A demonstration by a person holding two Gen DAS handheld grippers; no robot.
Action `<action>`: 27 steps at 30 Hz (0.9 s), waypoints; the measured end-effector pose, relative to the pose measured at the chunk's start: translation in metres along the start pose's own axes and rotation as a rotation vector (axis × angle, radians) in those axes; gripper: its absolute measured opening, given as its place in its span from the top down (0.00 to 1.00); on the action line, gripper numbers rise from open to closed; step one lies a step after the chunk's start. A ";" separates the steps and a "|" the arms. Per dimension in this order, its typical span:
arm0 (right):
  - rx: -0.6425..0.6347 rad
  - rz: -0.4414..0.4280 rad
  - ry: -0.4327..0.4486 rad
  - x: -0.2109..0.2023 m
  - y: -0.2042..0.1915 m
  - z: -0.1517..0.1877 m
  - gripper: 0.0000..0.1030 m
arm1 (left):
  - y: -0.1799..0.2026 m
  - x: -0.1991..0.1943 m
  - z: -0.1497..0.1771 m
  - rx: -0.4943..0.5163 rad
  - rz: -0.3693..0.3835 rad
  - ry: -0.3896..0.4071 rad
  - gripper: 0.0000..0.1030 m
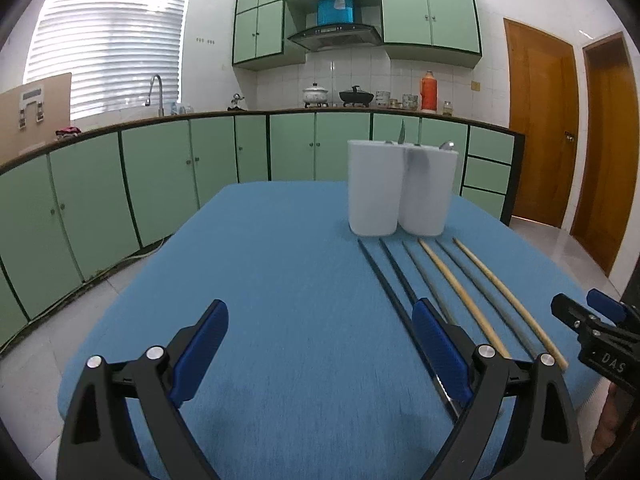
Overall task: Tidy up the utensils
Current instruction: 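Withdraw both open grippers from the holder back toward the chopsticks, then lower the right gripper onto a light wooden chopstick and close it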
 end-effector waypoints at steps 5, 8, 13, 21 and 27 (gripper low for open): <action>-0.012 -0.003 0.000 -0.004 -0.003 0.012 0.32 | 0.000 -0.007 0.010 -0.006 0.003 -0.004 0.11; -0.032 0.002 0.003 -0.005 -0.005 0.017 0.39 | 0.000 -0.012 0.014 -0.001 0.005 -0.001 0.11; -0.045 -0.017 -0.002 -0.008 -0.008 0.027 0.50 | 0.001 -0.016 0.018 0.000 0.006 -0.004 0.11; -0.088 -0.006 0.015 -0.012 -0.014 0.034 0.63 | 0.001 -0.022 0.024 -0.001 0.012 -0.008 0.11; -0.114 -0.005 0.023 -0.013 -0.019 0.038 0.73 | 0.002 -0.020 0.024 -0.006 0.008 -0.016 0.11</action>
Point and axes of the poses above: each gripper's, at about its wrist camera, not at the fingertips, and x roughly the way its jaws point, y to its right, z to its underside, the point moved 3 cm from there along x, roughly the way its jaws point, and after that the axes turned 3 degrees about -z, right-handed, at the moved point
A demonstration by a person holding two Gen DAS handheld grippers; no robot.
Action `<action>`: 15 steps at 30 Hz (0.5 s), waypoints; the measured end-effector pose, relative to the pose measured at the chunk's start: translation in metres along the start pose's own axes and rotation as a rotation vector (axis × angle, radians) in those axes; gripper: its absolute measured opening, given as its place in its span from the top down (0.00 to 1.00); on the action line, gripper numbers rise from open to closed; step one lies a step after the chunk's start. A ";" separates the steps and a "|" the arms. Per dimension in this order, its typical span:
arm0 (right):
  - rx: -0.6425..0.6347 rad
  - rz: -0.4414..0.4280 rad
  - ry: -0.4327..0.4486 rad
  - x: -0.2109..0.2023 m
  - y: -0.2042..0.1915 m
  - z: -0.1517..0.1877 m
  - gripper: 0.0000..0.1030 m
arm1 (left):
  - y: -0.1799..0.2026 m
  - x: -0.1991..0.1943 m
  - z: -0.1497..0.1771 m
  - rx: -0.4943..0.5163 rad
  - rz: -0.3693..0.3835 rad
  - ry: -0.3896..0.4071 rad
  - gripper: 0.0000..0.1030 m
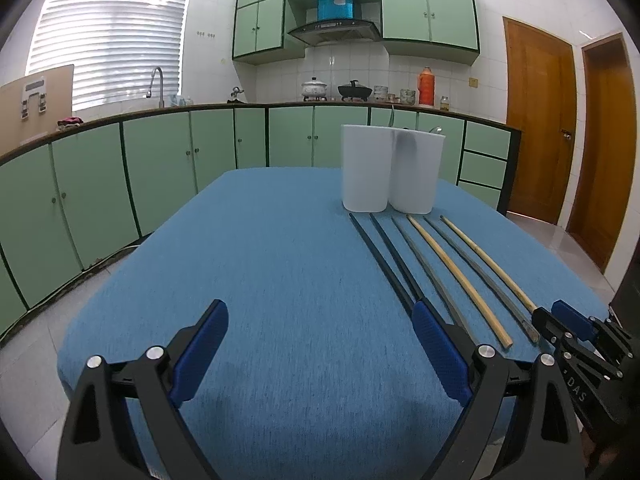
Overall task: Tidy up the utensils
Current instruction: 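Lower the right gripper onto a light wooden chopstick and close it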
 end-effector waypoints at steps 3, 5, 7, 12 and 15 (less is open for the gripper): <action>-0.009 0.002 0.005 -0.002 -0.002 0.002 0.75 | 0.000 0.001 0.000 -0.001 -0.001 -0.001 0.11; -0.015 0.003 0.006 -0.004 -0.002 0.004 0.77 | 0.000 0.000 0.000 -0.002 0.000 -0.003 0.11; -0.019 0.002 0.006 -0.006 -0.002 0.005 0.79 | 0.000 0.002 -0.002 -0.002 -0.001 -0.004 0.11; -0.028 0.001 0.004 -0.011 -0.005 0.009 0.83 | -0.001 0.002 0.000 -0.004 0.001 -0.006 0.11; -0.036 0.002 0.004 -0.014 -0.008 0.012 0.85 | -0.001 0.002 0.001 -0.002 0.001 -0.005 0.11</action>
Point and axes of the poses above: each gripper's, at about its wrist camera, not at the fingertips, and x roughly the way its jaws point, y to its right, z to its underside, the point moved 3 cm from there along x, roughly the way its jaws point, and after that the axes turned 3 degrees about -z, right-handed, at the moved point
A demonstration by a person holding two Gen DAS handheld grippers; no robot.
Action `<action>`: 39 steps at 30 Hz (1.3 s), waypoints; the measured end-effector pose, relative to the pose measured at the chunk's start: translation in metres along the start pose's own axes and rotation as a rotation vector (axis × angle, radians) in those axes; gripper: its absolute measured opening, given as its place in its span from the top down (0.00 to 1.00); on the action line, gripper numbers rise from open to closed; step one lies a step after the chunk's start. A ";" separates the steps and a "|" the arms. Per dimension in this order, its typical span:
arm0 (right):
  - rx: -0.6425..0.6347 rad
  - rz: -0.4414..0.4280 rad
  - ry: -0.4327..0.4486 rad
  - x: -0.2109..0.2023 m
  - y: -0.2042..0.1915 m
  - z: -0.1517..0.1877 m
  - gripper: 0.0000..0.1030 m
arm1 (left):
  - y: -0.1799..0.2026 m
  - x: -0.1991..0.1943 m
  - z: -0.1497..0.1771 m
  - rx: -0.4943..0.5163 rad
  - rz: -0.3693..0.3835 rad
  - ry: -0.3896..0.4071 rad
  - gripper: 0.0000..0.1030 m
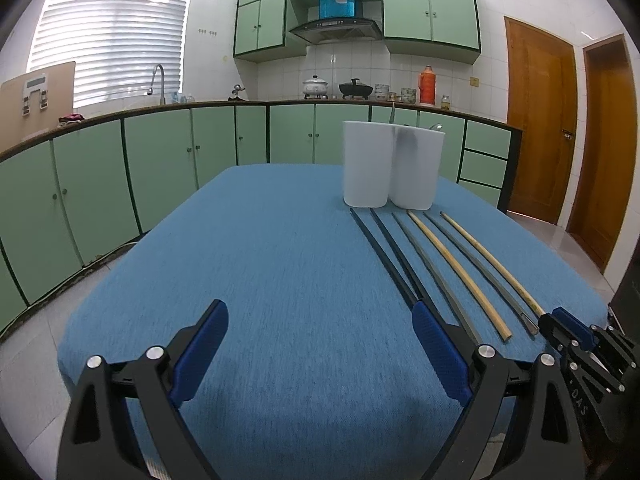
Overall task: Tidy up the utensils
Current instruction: 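Lower the right gripper onto a light wooden chopstick and close it, then hold the wooden chopstick closed in the right gripper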
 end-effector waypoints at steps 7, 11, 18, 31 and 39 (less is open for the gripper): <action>-0.018 -0.006 -0.007 0.000 -0.005 0.000 0.94 | 0.001 0.000 0.000 -0.001 -0.001 -0.001 0.11; -0.012 -0.003 -0.010 0.000 -0.003 -0.001 0.94 | 0.001 -0.002 0.003 0.002 0.003 -0.003 0.11; -0.007 -0.010 -0.016 0.000 0.000 0.000 0.94 | 0.012 -0.002 0.009 0.020 0.059 -0.042 0.17; -0.001 -0.015 -0.017 0.000 -0.001 0.000 0.94 | 0.022 0.003 0.021 0.053 0.059 -0.100 0.17; 0.001 -0.016 -0.018 0.000 0.001 0.000 0.94 | 0.012 0.000 0.022 0.033 0.063 -0.110 0.20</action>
Point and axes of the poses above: each gripper's, at about its wrist camera, not at the fingertips, and x roughly the way its jaws point, y to its right, z to its underside, the point moved 3 cm from there along x, roughly the way its jaws point, and after that the axes turned 3 degrees about -z, right-handed, at the moved point
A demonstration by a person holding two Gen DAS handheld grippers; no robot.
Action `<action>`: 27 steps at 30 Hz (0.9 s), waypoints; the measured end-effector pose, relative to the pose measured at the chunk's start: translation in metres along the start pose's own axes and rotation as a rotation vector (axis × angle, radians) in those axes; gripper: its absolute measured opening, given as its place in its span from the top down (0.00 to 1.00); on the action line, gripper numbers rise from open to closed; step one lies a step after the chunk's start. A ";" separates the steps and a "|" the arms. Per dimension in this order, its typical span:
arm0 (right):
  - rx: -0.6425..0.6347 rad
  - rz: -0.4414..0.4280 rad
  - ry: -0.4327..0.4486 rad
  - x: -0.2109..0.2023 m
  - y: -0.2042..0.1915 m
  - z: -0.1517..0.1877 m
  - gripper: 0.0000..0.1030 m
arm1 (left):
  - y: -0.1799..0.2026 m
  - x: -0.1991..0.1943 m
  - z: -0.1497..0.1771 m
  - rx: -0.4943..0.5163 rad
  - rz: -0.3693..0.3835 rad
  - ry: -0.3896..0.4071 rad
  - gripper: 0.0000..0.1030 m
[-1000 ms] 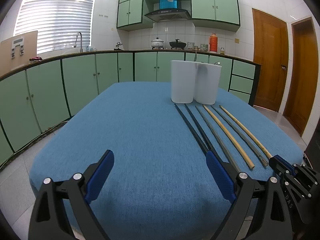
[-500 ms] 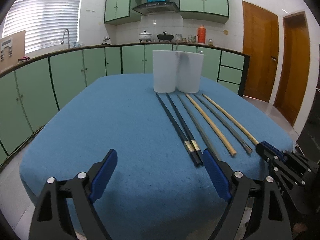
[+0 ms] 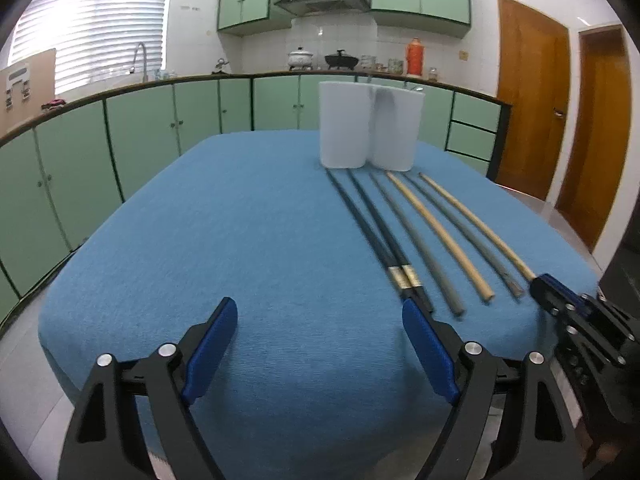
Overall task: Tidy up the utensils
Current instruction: 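Hold the wooden chopstick closed in the right gripper, then close the left gripper on a black chopstick and lift it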
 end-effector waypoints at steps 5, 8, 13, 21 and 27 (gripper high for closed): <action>0.002 -0.002 0.000 0.000 0.001 0.000 0.94 | 0.013 0.000 0.006 0.041 0.031 -0.021 0.20; 0.002 -0.002 0.000 0.000 0.001 0.000 0.94 | 0.013 0.002 0.005 0.047 0.017 -0.015 0.20; 0.004 -0.003 0.000 0.000 0.001 0.000 0.94 | 0.010 0.009 0.001 0.038 -0.007 -0.015 0.20; 0.010 -0.004 0.001 0.001 0.002 0.001 0.94 | 0.004 0.005 0.000 0.008 -0.009 -0.013 0.20; 0.015 -0.002 0.001 0.001 0.001 0.002 0.94 | 0.013 0.006 0.001 0.023 0.009 -0.009 0.20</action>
Point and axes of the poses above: each gripper's, at about its wrist camera, not at the fingertips, and x roughly the way its jaws point, y to its right, z to its underside, the point moved 3 cm from there along x, roughly the way its jaws point, and after that the axes turned 3 degrees about -z, right-handed, at the moved point
